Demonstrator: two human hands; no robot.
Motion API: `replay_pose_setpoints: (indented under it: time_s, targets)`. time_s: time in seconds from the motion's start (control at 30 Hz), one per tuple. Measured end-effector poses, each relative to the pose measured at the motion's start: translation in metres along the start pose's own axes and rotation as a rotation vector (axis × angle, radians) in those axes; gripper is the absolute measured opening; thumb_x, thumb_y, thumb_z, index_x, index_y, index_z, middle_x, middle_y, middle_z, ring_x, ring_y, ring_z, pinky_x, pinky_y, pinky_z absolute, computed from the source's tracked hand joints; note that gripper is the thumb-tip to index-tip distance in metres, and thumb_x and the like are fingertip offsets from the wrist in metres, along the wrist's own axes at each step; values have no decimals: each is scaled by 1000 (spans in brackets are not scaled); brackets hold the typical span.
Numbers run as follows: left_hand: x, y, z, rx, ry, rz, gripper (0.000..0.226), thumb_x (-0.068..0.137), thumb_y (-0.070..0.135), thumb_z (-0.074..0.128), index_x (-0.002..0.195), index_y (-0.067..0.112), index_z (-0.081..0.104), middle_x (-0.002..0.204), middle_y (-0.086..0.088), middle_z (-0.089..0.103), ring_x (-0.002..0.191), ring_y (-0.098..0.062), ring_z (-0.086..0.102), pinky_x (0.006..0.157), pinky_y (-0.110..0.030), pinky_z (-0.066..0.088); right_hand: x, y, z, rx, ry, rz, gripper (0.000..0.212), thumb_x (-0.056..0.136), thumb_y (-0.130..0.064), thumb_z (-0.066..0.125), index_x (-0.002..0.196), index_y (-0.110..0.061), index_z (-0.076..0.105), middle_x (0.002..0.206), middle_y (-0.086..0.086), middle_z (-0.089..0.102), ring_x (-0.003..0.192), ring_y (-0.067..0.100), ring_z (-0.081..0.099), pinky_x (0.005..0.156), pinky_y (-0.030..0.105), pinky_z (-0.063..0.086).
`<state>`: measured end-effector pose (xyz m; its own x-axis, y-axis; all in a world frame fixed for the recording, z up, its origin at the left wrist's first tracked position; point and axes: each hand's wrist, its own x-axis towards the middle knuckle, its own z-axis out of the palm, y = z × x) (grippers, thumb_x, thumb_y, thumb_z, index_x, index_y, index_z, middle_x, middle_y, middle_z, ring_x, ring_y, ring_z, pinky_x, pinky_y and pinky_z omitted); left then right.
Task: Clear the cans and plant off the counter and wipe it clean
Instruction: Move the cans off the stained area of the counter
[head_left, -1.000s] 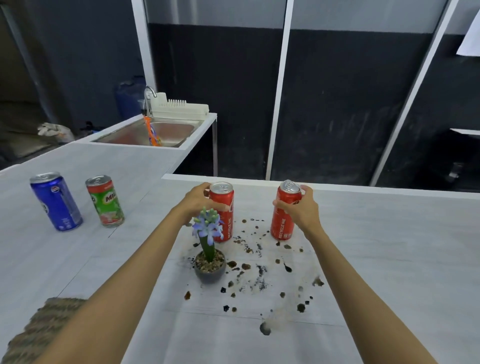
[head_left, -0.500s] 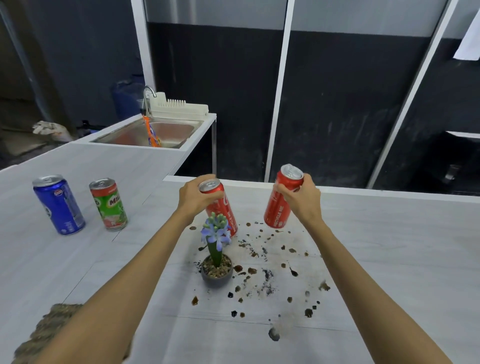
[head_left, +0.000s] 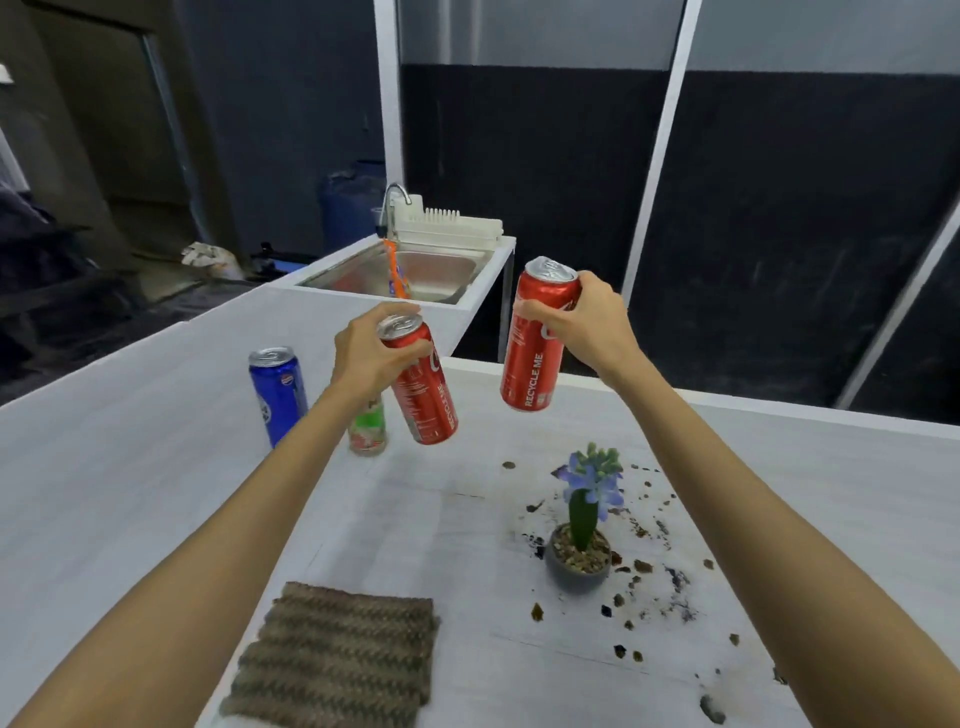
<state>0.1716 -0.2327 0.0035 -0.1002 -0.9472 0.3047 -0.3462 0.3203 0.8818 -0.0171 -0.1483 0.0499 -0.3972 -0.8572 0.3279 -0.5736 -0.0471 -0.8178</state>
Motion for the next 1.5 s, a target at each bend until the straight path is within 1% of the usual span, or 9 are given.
replay_pose_setpoints:
  time_s: [0.2, 0.4, 0.6, 0.83, 1.03, 1.13, 1.27, 1.37, 1.5]
  targets:
    - [7, -40, -72, 117, 32, -16, 44, 77, 15, 70, 118, 21, 56, 129, -5, 55, 112, -23, 54, 82, -33, 47, -7, -23, 91, 79, -116, 42, 57, 80, -29, 71, 126, -6, 47, 126, 10, 58, 110, 22, 58, 87, 31, 46]
    - [13, -80, -106, 208, 41, -36, 43, 73, 14, 73, 112, 21, 57, 121, -5, 60, 108, -22, 55, 83, -30, 47, -16, -9, 176, 76, -208, 96, 57, 77, -29, 73, 124, -7, 48, 124, 10, 59, 108, 23, 59, 83, 28, 46]
    - [11, -103, -114, 225, -12, -40, 47, 71, 11, 73, 114, 20, 56, 121, -5, 60, 98, -16, 54, 79, -24, 43, -22, 4, 216, 57, -231, 120, 61, 75, -30, 75, 125, -8, 47, 124, 10, 59, 107, 22, 59, 81, 27, 47]
    - [5, -115, -115, 213, -76, -67, 56, 71, 12, 73, 121, 20, 51, 124, -11, 58, 97, -17, 52, 78, -27, 44, -33, 9, 220, 38, -209, 125, 63, 75, -29, 75, 128, -9, 45, 128, 10, 58, 112, 24, 58, 86, 29, 47]
    - [-1, -118, -114, 135, -83, -115, 66, 73, 12, 71, 131, 22, 43, 133, -9, 53, 117, -26, 53, 90, -34, 46, -44, 9, 218, 25, -215, 94, 69, 75, -30, 75, 132, -10, 41, 134, 10, 54, 118, 25, 55, 95, 34, 46]
    - [-11, -117, -110, 149, -5, -50, 70, 75, 13, 72, 136, 22, 38, 142, -7, 41, 128, -25, 43, 103, -41, 42, -48, 9, 215, 52, -254, 128, 82, 72, -32, 78, 138, -13, 33, 141, 9, 47, 126, 25, 49, 100, 37, 43]
    - [-35, -112, -96, 183, 176, 97, 58, 82, 15, 64, 136, 18, 41, 147, -6, 35, 135, -22, 35, 110, -40, 34, -67, 20, 199, 59, -323, 169, 94, 71, -32, 78, 145, -15, 22, 148, 9, 36, 133, 24, 40, 104, 36, 37]
    - [-65, -108, -75, 263, 180, 96, 56, 87, 18, 58, 138, 17, 37, 151, -5, 28, 141, -23, 24, 116, -42, 24, -94, 39, 183, 35, -326, 143, 80, 78, -26, 73, 143, -13, 28, 144, 11, 41, 131, 24, 42, 103, 32, 36]
    - [-115, -104, -36, 306, -5, 92, 57, 91, 29, 51, 143, 22, 27, 155, 1, 19, 144, -16, 14, 117, -39, 15, -131, 64, 150, 75, -285, 132, 52, 84, -23, 67, 130, -13, 46, 135, 5, 50, 123, 18, 48, 97, 24, 38]
